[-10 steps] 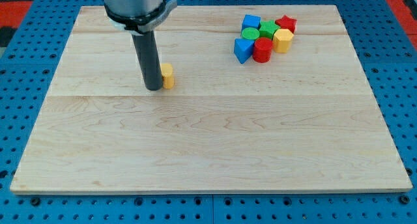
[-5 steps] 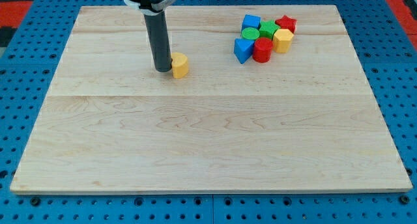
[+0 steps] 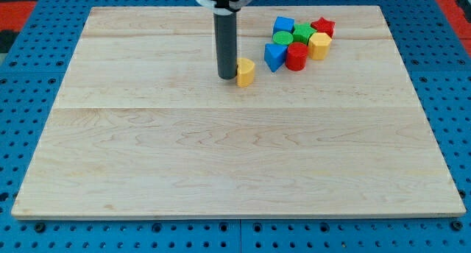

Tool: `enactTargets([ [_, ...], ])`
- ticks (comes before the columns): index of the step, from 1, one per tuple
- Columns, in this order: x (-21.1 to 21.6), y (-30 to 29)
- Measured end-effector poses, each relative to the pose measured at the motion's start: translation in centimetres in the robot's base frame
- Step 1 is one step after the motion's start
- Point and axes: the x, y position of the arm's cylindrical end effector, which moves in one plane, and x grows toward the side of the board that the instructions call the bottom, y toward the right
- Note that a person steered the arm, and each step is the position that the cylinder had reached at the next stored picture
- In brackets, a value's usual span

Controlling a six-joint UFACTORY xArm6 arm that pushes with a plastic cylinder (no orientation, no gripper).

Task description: Slide the yellow heart below the blue triangle

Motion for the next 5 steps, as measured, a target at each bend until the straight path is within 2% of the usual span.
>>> enactTargets([
  [4, 2.8, 0.9],
  [5, 2.8, 4.2],
])
